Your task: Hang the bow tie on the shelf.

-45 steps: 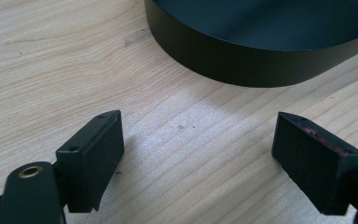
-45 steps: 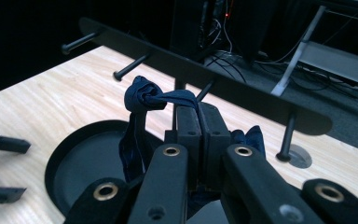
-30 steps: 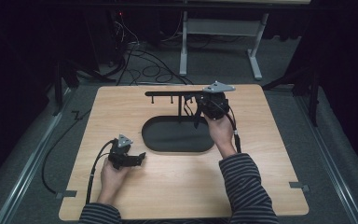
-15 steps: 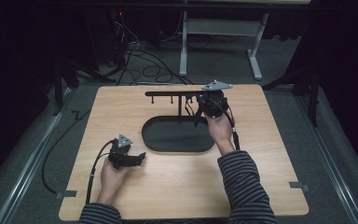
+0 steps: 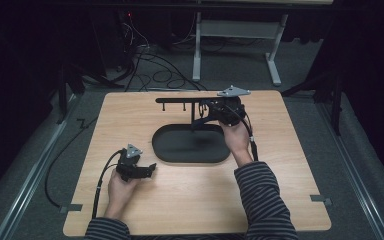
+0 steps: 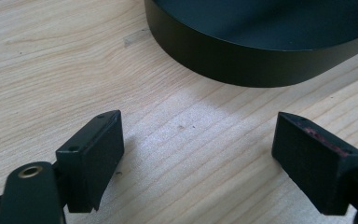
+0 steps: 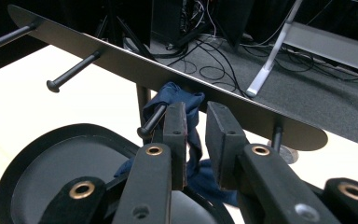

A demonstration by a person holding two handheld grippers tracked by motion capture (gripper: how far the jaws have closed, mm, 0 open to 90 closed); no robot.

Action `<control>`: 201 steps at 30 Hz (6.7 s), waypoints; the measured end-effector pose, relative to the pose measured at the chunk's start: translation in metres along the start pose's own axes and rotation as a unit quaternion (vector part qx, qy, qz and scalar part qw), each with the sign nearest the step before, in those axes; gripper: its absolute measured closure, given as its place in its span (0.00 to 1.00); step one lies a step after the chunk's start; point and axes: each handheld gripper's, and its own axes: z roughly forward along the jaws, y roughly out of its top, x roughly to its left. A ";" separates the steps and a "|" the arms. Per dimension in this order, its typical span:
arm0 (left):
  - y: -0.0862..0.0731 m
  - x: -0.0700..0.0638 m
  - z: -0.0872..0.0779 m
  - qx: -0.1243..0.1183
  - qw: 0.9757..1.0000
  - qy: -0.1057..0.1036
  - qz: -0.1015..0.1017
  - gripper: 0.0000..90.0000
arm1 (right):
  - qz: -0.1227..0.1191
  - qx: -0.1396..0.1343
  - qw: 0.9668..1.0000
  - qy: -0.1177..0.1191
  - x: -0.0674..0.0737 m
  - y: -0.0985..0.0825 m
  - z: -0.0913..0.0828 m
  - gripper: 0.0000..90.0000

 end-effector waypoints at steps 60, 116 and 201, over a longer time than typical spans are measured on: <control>0.000 0.000 0.000 0.000 1.000 0.000 -0.001 0.19 | 0.075 -0.059 0.993 0.063 -0.037 -0.036 -0.083 0.68; 0.000 0.000 0.000 0.000 1.000 0.000 -0.001 0.19 | 0.132 -0.080 0.986 0.059 -0.037 -0.138 -0.124 0.67; 0.000 0.000 0.000 0.000 1.000 0.000 -0.001 0.19 | 0.111 0.041 0.989 0.089 0.007 -0.193 -0.053 0.65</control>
